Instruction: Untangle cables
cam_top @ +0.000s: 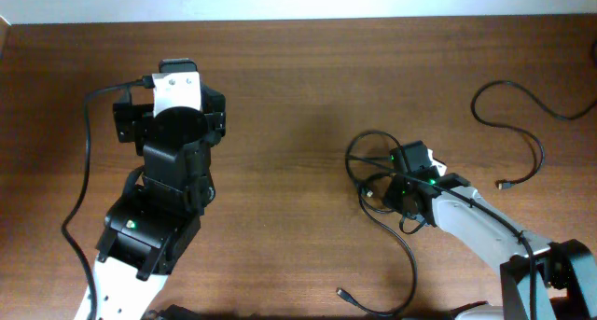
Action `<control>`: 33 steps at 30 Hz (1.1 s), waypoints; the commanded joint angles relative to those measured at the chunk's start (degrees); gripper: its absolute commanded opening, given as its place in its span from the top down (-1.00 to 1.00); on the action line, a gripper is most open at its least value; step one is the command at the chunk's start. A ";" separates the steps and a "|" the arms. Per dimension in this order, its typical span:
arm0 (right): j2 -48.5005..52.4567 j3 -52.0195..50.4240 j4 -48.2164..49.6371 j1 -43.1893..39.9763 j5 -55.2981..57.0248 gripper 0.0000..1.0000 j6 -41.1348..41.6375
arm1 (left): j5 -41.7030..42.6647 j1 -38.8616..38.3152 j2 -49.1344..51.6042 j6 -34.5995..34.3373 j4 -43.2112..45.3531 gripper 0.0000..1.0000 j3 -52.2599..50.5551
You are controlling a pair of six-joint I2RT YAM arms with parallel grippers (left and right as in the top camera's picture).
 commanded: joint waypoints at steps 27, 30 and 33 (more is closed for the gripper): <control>-20.04 50.97 -32.35 0.33 -7.78 0.92 -39.26 | 132.23 0.31 38.40 -14.10 58.53 -0.97 0.20; -22.40 50.97 -32.22 0.33 -9.09 0.92 -39.30 | 126.88 0.04 40.24 -19.78 62.01 -0.97 0.33; -21.31 50.95 -32.65 0.33 -9.79 0.92 -40.35 | 126.22 -0.07 40.24 -48.00 95.32 -0.97 2.54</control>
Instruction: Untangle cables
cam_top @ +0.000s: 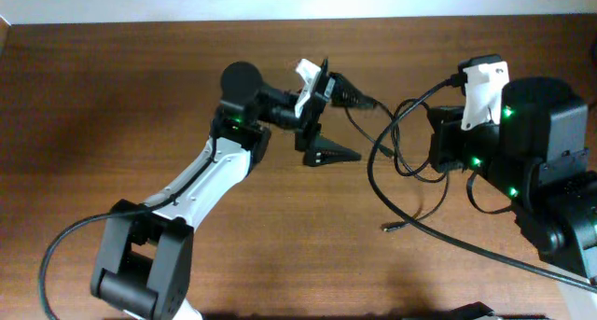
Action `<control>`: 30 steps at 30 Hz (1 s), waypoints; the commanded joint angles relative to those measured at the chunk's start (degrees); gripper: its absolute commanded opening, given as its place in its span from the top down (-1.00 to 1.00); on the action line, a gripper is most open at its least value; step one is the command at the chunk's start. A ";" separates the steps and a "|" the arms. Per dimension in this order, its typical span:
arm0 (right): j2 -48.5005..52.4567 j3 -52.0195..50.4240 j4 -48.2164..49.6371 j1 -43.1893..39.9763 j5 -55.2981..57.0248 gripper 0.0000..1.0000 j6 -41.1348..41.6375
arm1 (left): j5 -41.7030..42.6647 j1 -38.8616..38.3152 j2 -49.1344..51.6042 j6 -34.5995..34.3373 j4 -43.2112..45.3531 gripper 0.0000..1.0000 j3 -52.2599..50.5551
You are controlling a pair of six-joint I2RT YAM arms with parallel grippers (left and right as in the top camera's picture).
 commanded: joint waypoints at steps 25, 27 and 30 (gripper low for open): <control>-1.27 1.05 0.37 3.87 -7.43 -0.97 -2.32 | -1.99 6.82 -0.11 -7.91 -1.88 1.00 5.05; 0.31 1.05 -0.85 3.87 -11.17 -0.97 -2.32 | -3.28 9.68 -0.13 -9.86 -1.60 1.00 5.07; 5.57 1.05 -0.76 7.67 -14.71 -0.95 -2.32 | -3.26 11.74 -0.13 -12.44 -0.57 1.00 6.93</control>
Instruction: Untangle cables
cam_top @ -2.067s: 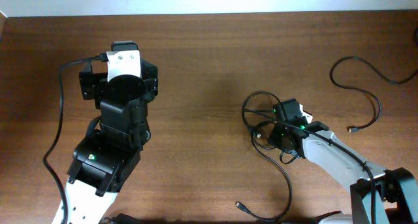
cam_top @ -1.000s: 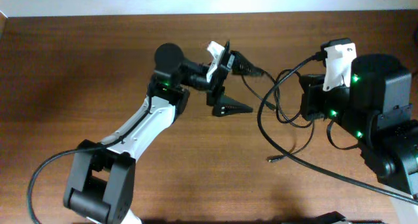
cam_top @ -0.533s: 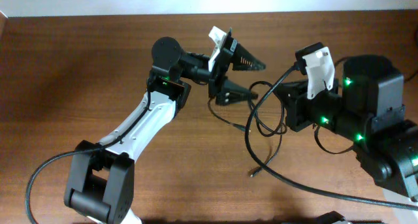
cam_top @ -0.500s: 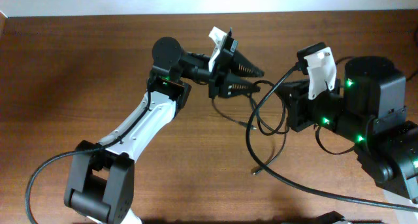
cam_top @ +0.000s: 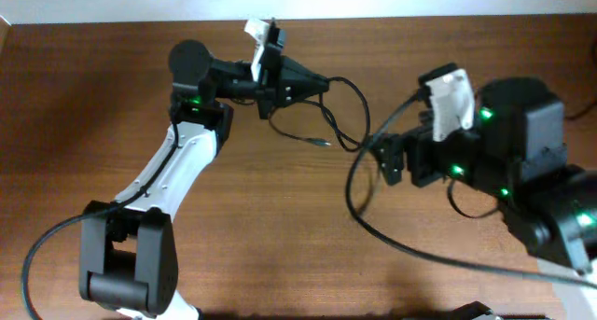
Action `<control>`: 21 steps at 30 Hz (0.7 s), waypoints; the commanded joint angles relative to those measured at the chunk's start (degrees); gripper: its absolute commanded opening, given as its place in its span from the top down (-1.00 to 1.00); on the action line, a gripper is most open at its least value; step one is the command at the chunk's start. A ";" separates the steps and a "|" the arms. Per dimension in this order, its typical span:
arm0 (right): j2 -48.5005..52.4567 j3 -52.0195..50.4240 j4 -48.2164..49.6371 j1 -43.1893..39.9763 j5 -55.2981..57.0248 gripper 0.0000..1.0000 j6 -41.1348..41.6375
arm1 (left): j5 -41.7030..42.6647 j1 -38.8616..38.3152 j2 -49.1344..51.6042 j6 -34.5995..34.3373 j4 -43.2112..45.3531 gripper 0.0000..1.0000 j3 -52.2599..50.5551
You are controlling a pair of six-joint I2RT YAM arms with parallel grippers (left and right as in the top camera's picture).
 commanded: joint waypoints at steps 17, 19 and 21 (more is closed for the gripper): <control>-0.76 0.90 -1.44 -15.74 13.20 0.92 -5.11 | 7.02 24.46 -1.18 -42.77 28.98 1.00 3.80; -0.92 0.90 -1.03 -15.74 7.93 0.92 -5.11 | 7.02 19.28 -1.16 -40.28 28.98 1.00 3.80; -1.01 0.92 -1.07 -15.74 -0.20 0.92 -5.11 | 7.02 12.59 -1.16 -34.53 28.96 0.95 3.80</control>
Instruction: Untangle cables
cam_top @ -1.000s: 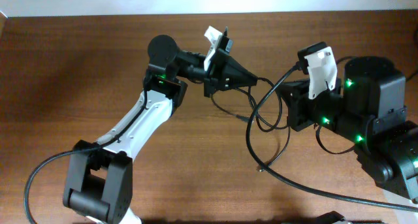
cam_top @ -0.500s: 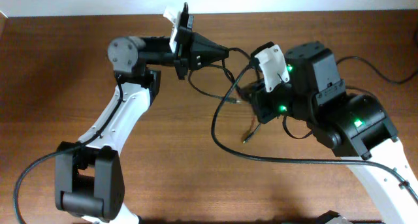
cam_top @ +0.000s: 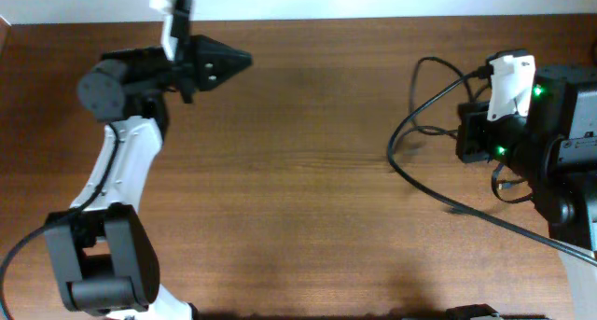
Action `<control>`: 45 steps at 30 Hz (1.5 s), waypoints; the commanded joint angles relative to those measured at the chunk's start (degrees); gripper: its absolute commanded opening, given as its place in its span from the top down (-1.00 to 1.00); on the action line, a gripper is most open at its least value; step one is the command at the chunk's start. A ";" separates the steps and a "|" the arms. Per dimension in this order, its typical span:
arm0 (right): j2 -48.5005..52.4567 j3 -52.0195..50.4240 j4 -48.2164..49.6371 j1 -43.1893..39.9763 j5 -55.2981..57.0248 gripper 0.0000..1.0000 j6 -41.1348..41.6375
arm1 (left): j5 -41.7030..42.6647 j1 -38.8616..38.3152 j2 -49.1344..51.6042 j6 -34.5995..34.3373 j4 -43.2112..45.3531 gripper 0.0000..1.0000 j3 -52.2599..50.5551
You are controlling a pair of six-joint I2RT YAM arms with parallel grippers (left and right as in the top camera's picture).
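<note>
In the overhead view my left gripper (cam_top: 244,59) points right over the far left of the table. Its fingers are together in a point and no cable shows in them. My right arm (cam_top: 550,124) stands at the right edge, and its gripper sits under the wrist, hidden by the white camera mount (cam_top: 511,82). A long black cable (cam_top: 392,147) loops out left of that wrist and runs down to the lower right. A shorter black strand (cam_top: 434,131) lies beside the wrist. Another bit of cable (cam_top: 504,182) shows just below it.
The brown wooden table (cam_top: 298,189) ends at a pale far edge (cam_top: 373,19) along the top of the view. My left arm's white link (cam_top: 121,166) rises from the lower left, with its base (cam_top: 98,273) near the front.
My left gripper has moved left and back, from far centre to far left, and the thin cable that hung from it no longer shows there. My right arm has moved right, towards the table's edge.
First my right gripper was down on a tangled heap right of centre, with the left arm folded at the left. Then both arms met over the middle, the left gripper open. Later the left gripper was shut on a thin cable. Now the arms are far apart.
</note>
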 commanded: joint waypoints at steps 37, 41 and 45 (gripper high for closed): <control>-0.70 4.83 -4.22 12.39 16.68 0.36 -2.49 | 0.26 -0.07 5.95 -7.85 12.02 1.00 0.42; 3.93 4.81 -0.39 12.46 -3.56 -0.97 0.04 | 0.26 -2.95 0.81 -8.28 12.00 1.00 0.42; 13.42 4.81 2.36 12.96 -4.00 -0.98 -0.02 | 0.26 -3.32 -7.28 -8.44 11.98 1.00 0.42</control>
